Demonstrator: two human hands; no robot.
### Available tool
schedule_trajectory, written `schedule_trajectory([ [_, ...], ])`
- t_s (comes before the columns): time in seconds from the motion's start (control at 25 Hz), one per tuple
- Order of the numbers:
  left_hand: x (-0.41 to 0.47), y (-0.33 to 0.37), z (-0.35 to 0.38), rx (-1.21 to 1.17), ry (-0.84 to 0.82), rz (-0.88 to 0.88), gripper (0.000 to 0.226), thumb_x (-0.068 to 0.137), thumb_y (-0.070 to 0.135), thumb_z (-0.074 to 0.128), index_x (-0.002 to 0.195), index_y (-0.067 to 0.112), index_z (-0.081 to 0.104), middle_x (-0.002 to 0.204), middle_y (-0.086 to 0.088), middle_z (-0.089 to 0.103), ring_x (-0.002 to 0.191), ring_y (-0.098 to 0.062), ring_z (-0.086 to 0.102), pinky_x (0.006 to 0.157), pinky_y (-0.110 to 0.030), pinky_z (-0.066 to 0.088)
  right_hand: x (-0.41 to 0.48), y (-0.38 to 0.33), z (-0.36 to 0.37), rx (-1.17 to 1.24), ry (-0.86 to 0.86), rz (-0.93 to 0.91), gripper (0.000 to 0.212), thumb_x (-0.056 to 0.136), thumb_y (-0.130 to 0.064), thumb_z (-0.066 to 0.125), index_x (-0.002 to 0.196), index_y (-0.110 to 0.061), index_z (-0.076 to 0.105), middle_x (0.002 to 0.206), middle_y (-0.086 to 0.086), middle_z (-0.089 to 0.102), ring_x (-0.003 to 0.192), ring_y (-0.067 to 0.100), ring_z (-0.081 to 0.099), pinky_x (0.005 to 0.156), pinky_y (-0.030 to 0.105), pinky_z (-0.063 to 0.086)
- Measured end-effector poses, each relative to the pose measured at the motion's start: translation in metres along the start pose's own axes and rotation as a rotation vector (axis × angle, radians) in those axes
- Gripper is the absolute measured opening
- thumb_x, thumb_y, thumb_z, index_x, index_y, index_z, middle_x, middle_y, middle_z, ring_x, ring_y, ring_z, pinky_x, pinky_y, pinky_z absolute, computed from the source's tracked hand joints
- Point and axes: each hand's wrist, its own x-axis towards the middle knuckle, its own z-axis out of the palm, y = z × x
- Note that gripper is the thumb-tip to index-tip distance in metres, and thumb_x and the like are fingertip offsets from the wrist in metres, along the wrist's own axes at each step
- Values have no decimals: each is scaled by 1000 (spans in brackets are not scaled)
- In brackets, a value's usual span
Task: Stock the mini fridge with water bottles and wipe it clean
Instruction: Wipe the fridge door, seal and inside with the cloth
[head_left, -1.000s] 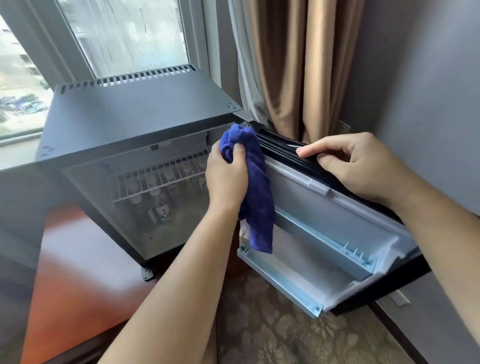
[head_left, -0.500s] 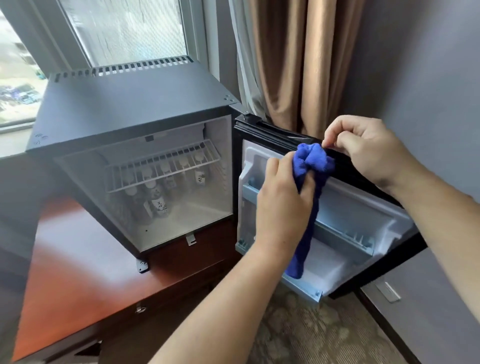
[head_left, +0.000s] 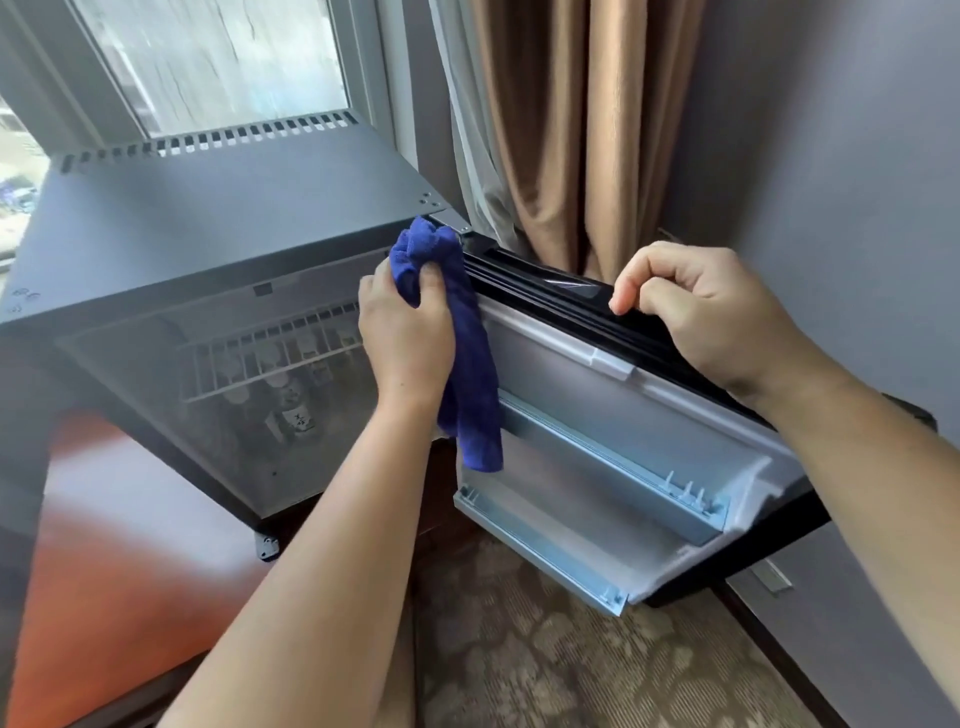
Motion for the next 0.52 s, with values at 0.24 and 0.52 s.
schedule_trajectory([
  [0.24,-55,11,12,-34,-48,133,15,99,30,62,107,18,68,100,2,57,85,0,57,77,-6,37,5,7,4,177,-17,49,25,72,-22,46,69,-18,70,87,43,55,82,53,55,93,71,44],
  [0.52,-138,38,37,49,-344,426,23,95,24,68,117,16,67,99,1,47,81,-16,53,73,-31,48,13,5,-5,289,23,100,27,70,-12,42,58,-20,65,74,24,62,78,23,57,78,44,50],
])
